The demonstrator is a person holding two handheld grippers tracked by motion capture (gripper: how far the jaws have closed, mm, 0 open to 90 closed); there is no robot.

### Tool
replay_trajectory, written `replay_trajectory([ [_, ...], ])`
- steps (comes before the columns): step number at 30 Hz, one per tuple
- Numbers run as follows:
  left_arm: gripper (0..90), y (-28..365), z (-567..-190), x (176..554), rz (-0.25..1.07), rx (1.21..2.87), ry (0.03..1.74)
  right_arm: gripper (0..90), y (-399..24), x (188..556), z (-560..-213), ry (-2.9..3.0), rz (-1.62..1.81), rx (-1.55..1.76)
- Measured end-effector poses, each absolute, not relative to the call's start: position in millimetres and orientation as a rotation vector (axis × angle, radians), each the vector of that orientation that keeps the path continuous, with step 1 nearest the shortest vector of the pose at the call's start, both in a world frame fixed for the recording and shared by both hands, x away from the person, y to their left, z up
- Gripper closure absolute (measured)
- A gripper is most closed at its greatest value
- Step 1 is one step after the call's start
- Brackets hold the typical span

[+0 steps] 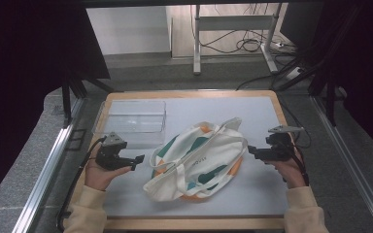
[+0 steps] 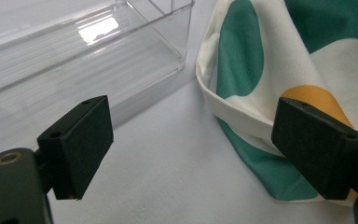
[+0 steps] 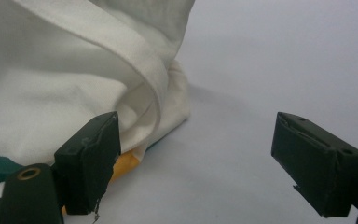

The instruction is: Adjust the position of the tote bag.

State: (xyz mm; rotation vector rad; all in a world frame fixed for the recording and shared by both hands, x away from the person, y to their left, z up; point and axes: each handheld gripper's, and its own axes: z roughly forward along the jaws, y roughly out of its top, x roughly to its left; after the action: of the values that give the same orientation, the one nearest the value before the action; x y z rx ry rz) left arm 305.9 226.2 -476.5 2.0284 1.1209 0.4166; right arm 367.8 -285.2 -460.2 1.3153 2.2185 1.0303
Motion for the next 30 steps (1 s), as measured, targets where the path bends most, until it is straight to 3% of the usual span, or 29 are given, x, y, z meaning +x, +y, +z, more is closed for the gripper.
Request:
replay_trajectory([
  [10,22.3,221.4,-474.3,305.9,0.305,1.993,1.145,19.5,-295.3,361.4,-456.8,2.201,1.063,1.308],
  [14,23.8,223.0,-469.0,302.3,0.32,1.976,1.137,23.3,-296.5,359.5,-455.5,2.177,1.064,1.289],
  [30,29.8,223.7,-449.5,290.9,0.334,1.979,1.063,23.0,-296.7,355.4,-454.1,2.178,1.051,1.258],
])
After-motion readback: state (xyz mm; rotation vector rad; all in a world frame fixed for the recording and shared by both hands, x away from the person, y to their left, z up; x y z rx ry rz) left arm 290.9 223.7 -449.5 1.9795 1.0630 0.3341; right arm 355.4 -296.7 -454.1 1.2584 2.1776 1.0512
